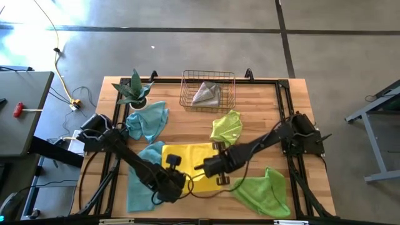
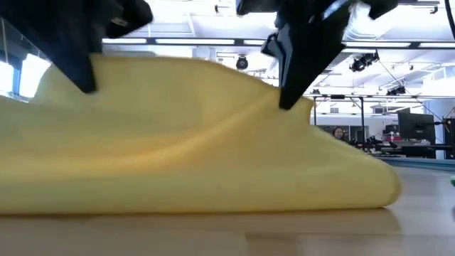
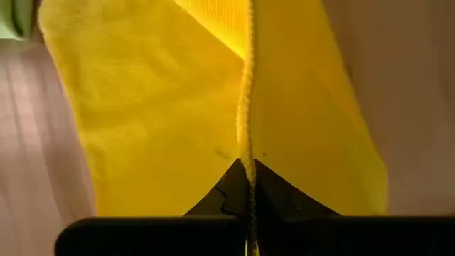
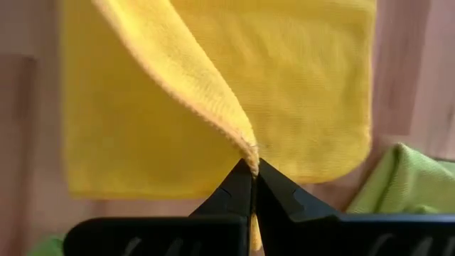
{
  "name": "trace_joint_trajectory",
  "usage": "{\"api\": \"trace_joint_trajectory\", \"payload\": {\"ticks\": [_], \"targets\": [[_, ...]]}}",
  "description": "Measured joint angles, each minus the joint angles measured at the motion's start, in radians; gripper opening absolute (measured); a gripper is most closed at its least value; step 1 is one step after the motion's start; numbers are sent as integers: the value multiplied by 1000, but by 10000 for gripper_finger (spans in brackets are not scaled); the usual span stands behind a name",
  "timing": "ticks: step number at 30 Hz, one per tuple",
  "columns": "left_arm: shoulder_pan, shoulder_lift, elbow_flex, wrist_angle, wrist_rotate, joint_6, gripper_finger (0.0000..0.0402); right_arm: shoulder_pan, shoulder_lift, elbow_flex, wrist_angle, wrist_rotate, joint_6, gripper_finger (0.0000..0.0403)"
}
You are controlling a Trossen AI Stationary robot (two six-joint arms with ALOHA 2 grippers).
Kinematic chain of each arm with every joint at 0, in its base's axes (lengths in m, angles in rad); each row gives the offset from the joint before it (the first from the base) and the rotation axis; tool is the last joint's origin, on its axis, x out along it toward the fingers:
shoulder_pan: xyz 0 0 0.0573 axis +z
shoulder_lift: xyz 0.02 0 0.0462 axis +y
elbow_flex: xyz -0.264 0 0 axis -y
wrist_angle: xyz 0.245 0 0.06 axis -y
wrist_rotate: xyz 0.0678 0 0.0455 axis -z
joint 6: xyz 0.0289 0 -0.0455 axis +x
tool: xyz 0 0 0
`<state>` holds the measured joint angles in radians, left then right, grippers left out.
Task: Fold microfiber towels
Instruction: Fold the yellow microfiber towel
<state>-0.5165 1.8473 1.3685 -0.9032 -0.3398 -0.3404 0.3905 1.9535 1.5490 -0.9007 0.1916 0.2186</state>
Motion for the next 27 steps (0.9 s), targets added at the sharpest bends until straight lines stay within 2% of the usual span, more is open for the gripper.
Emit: {"api": "trace_joint_trajectory", "payload": {"ticks": [7, 11, 15, 27], "targets": [[51, 32, -16, -139, -11, 30, 0, -42, 59, 0, -22, -9, -61, 0], [75, 30, -58, -125, -46, 29, 0, -59, 97, 0, -13, -7, -99, 0], [100, 30, -97, -106, -29, 29, 0, -87, 129, 0, -12, -4, -123, 2], [161, 30, -145, -95, -55, 34, 0, -143, 136, 0, -33, 6, -175, 12]]}}
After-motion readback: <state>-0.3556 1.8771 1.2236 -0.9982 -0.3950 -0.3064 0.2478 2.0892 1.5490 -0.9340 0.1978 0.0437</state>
